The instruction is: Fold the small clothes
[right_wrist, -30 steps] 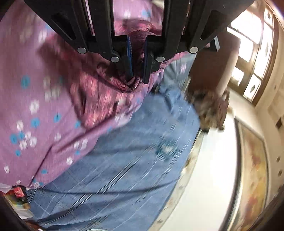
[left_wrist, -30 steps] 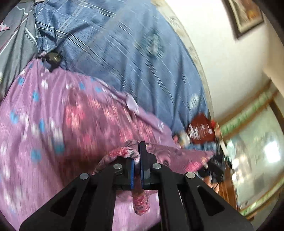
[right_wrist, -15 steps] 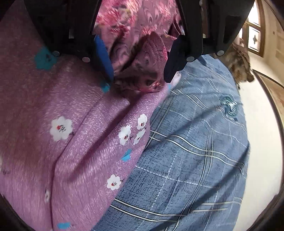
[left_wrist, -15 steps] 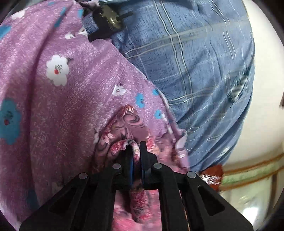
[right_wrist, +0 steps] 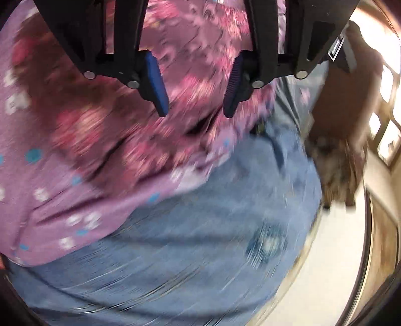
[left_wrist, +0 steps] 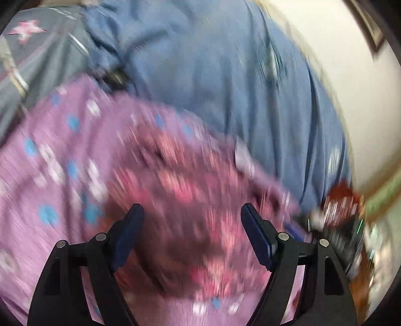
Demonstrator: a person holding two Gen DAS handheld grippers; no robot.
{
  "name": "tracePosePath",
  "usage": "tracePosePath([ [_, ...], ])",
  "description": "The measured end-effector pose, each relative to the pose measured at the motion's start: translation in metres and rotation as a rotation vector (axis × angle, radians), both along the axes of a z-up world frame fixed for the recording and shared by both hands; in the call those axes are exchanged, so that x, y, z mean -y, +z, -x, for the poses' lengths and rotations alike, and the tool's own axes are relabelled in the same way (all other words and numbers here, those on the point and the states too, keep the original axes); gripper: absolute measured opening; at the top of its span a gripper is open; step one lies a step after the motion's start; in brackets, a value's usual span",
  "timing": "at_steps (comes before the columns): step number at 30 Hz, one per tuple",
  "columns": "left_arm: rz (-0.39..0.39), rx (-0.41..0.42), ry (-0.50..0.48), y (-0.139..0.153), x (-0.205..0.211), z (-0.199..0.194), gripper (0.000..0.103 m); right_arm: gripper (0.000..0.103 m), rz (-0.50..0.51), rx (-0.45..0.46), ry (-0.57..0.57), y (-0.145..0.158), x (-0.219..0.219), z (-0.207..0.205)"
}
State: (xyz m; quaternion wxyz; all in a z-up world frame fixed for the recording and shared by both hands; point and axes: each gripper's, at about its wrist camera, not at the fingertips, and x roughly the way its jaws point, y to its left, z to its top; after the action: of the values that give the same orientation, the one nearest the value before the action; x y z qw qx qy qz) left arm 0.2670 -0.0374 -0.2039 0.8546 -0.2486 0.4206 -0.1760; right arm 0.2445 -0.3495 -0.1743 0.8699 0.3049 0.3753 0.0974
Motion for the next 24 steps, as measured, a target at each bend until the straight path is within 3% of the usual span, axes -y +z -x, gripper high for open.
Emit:
tracePosePath([
  [3, -0.133, -0.025, -0.042, -0.016, 0.022, 0.001, 0.079, 0.041, 0.111, -0.063, 0.075, -0.007, -0.038, -0.02],
  [5, -0.179, -0.05, -0.037, -0.026, 0.021, -0.003, 0.079, 0.041, 0.153, -0.117, 0.098, -0.015, -0.05, -0.039],
  [9, -0.12, -0.136, -0.03, -0.04, 0.009, -0.02, 0.079, 0.041, 0.244, -0.227, 0.114, -0.035, -0.067, -0.103],
  [14, -0.133, -0.147, -0.06, -0.039, 0.011, -0.031, 0.079, 0.041, 0.302, -0.161, 0.058, -0.032, -0.066, -0.164],
  [17, -0.083, -0.153, -0.054, -0.038, 0.004, -0.04, 0.079, 0.043, 0.256, -0.101, -0.008, -0.025, -0.051, -0.163],
  [20, -0.026, -0.145, -0.021, -0.035, -0.002, -0.041, 0.079, 0.044, 0.172, -0.051, -0.025, -0.015, -0.033, -0.134],
  [24, -0.021, -0.142, 0.022, -0.032, -0.004, -0.044, 0.079, 0.044, 0.134, -0.054, 0.014, -0.008, -0.02, -0.094],
])
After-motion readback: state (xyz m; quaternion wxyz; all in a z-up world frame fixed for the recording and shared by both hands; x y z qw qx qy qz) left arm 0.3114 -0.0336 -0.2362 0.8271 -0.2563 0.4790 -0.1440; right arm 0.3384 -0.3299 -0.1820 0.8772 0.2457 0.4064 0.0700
